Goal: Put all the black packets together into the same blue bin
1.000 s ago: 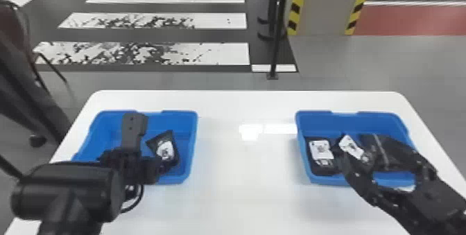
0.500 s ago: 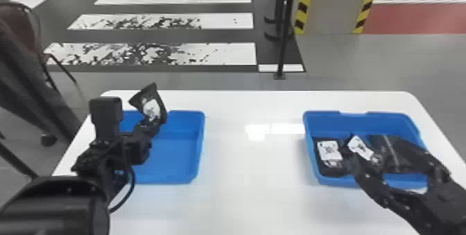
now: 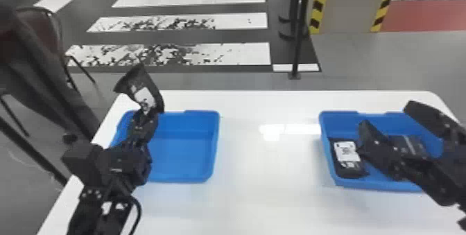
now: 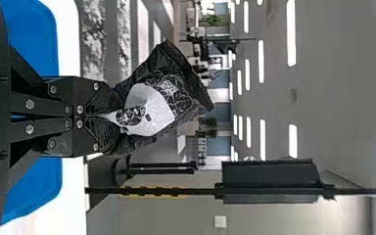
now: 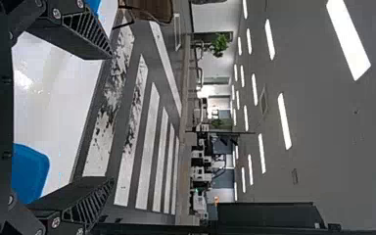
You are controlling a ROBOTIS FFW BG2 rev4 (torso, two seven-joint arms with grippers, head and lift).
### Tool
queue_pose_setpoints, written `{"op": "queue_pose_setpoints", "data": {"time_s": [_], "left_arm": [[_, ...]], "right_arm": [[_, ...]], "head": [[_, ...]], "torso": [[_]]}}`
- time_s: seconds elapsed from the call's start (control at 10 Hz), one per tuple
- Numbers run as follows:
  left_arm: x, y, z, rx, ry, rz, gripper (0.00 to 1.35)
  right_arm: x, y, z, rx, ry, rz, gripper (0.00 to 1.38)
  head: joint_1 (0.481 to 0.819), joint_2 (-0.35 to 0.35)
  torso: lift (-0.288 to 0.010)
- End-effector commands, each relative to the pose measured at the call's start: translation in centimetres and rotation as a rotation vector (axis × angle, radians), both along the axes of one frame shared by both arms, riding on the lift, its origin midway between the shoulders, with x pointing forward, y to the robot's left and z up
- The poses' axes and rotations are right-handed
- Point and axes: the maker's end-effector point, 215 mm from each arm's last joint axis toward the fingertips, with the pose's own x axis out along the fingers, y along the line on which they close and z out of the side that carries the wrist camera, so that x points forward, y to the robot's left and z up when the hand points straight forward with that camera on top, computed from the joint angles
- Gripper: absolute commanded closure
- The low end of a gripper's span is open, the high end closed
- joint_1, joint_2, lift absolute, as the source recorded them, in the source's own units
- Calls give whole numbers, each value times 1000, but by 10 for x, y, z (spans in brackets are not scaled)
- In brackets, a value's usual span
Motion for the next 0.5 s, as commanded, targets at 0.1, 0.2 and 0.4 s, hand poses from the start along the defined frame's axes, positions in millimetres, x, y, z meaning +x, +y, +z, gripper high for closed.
{"op": "queue_pose_setpoints", "data": {"time_s": [0.1,0.2,0.4], "left_arm": [[-10,-72,9,-14,-92,-143,1207],[-14,-109,14,-41,-117,-216,1207],[-18,-162,20,-87,-156,-332,1207]], "right_arm": [[28,48,34,69,-11,116,140],[33,76,46,89,-2,187,140],[37,118,53,104,30,285,139]], "head": [[695,93],[695,88],[695,58]], "torso": [[-110],[-110],[-110]]}}
